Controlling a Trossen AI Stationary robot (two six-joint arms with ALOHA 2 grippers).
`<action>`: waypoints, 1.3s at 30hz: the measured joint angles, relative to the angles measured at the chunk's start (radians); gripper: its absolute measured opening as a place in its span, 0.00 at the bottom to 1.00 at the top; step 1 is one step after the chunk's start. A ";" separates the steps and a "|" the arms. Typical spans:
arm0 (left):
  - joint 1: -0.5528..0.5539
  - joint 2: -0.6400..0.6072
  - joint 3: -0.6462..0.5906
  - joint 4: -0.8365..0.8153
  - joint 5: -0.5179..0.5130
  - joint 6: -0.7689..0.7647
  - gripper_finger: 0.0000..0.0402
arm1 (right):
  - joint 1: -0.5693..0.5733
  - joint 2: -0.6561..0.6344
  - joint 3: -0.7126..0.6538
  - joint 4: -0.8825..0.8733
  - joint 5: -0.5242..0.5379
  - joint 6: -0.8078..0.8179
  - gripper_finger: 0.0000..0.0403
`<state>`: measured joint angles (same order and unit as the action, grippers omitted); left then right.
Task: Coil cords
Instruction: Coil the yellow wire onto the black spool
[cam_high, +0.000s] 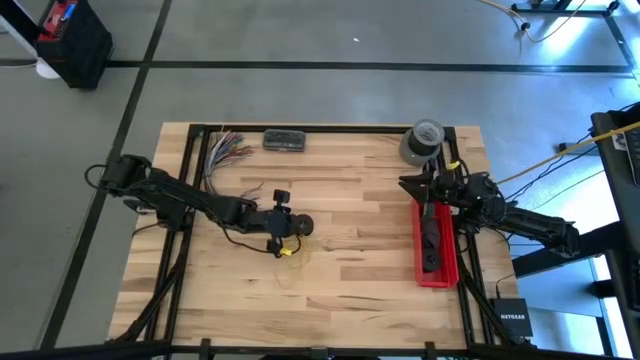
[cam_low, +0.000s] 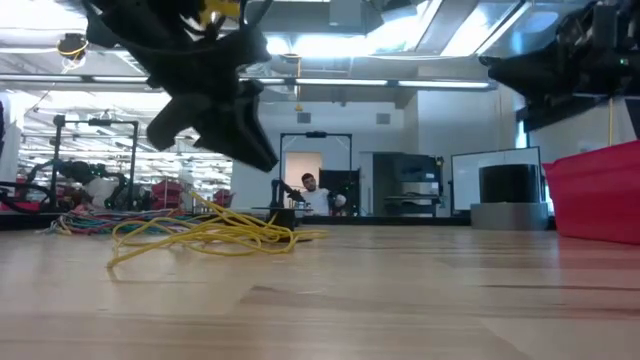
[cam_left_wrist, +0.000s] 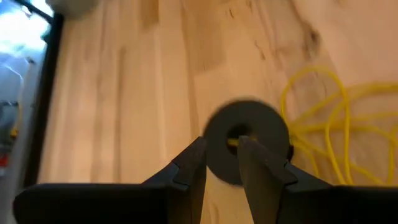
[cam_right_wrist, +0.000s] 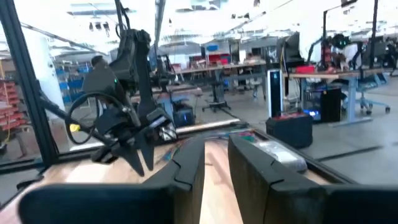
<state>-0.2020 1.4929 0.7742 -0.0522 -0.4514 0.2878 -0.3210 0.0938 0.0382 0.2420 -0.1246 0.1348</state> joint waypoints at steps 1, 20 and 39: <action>-0.001 0.000 0.000 0.014 -0.013 0.000 0.21 | 0.000 0.018 0.019 -0.006 0.000 -0.001 0.19; -0.013 0.000 0.000 0.034 -0.059 -0.045 0.21 | 0.001 0.792 0.414 -0.066 -0.262 -0.120 0.44; -0.075 0.076 0.001 -0.054 -0.058 0.020 0.21 | 0.233 1.097 0.416 -0.044 -0.017 -0.274 0.42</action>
<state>-0.2769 1.5688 0.7753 -0.1066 -0.5095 0.3078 -0.0878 1.1912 0.4538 0.1975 -0.1418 -0.1390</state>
